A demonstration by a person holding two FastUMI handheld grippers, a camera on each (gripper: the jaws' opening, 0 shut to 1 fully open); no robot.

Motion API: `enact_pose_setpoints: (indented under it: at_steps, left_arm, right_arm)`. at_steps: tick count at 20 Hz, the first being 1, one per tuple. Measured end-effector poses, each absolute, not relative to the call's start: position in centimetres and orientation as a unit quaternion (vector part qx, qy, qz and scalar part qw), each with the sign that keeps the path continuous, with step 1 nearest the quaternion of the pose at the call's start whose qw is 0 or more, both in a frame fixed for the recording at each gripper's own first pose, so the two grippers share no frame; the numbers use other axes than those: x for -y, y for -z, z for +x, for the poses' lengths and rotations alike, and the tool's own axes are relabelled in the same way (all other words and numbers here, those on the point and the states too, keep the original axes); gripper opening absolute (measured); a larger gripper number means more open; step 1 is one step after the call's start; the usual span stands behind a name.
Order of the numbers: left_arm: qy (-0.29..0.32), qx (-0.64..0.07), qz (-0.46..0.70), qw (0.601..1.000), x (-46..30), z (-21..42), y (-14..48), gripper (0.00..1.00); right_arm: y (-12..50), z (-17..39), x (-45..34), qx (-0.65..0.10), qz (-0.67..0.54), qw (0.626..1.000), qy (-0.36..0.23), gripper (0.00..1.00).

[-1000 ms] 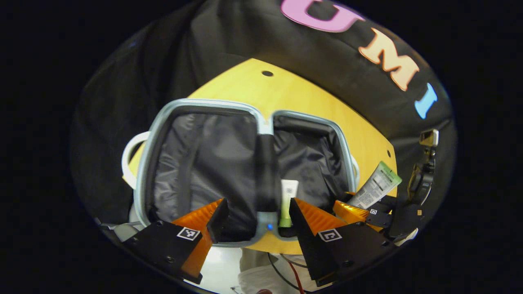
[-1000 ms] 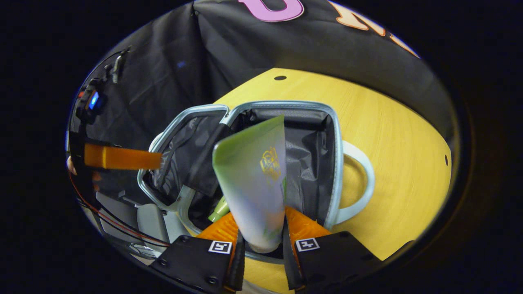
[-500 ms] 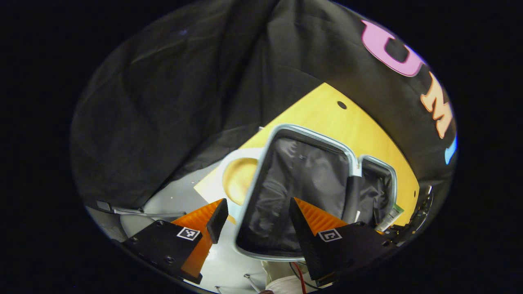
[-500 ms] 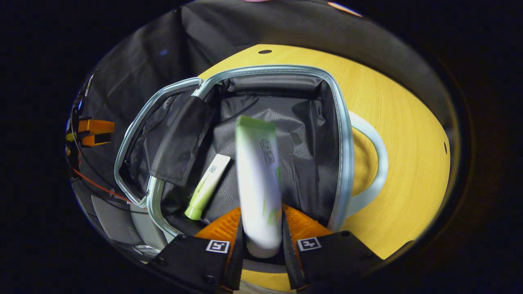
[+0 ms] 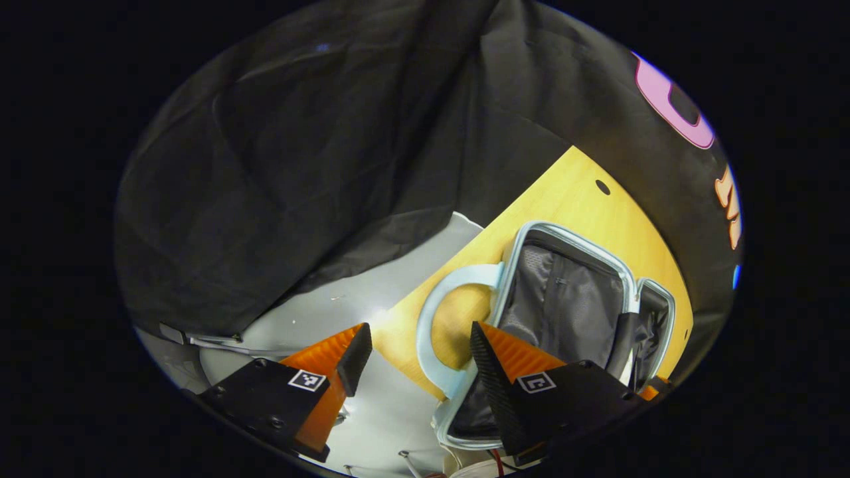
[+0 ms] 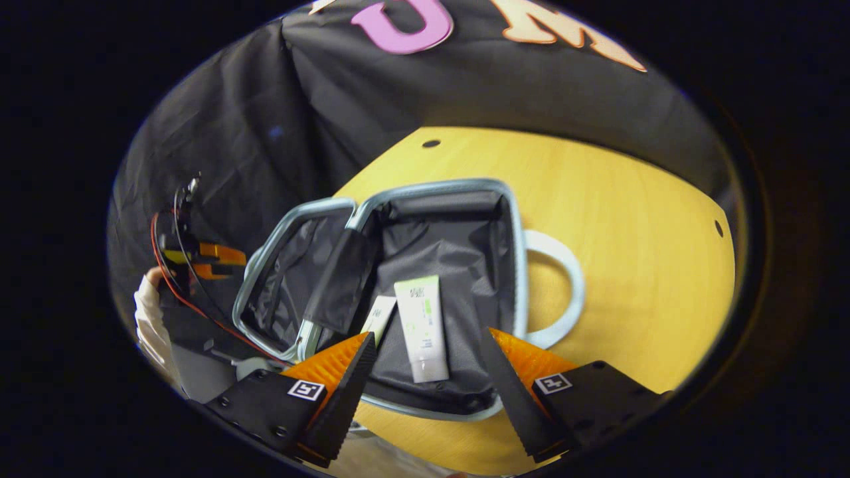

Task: First open the suitcase, pack the skin care products into it, and then close the suitcase.

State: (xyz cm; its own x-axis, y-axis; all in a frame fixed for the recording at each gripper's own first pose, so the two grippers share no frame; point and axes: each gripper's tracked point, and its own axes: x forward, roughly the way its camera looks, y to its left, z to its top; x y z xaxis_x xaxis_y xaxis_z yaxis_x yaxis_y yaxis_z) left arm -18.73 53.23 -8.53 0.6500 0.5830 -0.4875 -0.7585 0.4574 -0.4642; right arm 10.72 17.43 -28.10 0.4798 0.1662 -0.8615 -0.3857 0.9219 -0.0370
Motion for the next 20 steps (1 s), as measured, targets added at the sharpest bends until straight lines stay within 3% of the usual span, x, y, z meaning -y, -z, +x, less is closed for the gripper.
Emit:
enact_pose_setpoints:
  at_steps: [1,4,8,9,13,17,19,20]
  left_arm:
    - [-0.391,-0.125,-0.346,0.844,-53.6,-18.2,8.8,0.88]
    - [-0.372,-0.11,-0.368,0.845,-54.6,-17.0,9.7,0.86]
    - [-0.35,-0.102,-0.397,0.842,-55.0,-15.5,10.5,0.75]
    - [-0.343,-0.098,-0.41,0.839,-54.8,-15.0,10.6,0.58]
    - [-0.348,-0.086,-0.456,0.815,-55.0,-14.7,11.7,0.16]
    - [-0.341,-0.095,-0.442,0.824,-54.3,-15.0,10.7,0.09]
    - [-0.33,-0.094,-0.443,0.828,-53.5,-15.0,9.7,0.07]
    - [-0.329,-0.096,-0.447,0.826,-53.0,-15.3,9.3,0.07]
  right_arm:
    - [27.0,11.4,-16.6,-0.47,-0.105,0.863,-0.152,0.98]
    - [23.2,12.7,-13.7,-0.436,-0.088,0.887,-0.12,0.99]
    - [19.0,14.5,-8.8,-0.399,-0.104,0.909,-0.066,0.99]
    - [18.4,14.7,-8.1,-0.392,-0.101,0.913,-0.057,0.99]
    - [16.7,14.7,-6.0,-0.37,-0.094,0.924,-0.032,0.98]
    - [16.2,13.4,-4.4,-0.374,-0.092,0.923,-0.023,0.94]
    - [16.5,13.0,-4.0,-0.377,-0.089,0.922,-0.021,0.99]
    - [16.6,12.9,-3.8,-0.379,-0.088,0.921,-0.021,0.94]
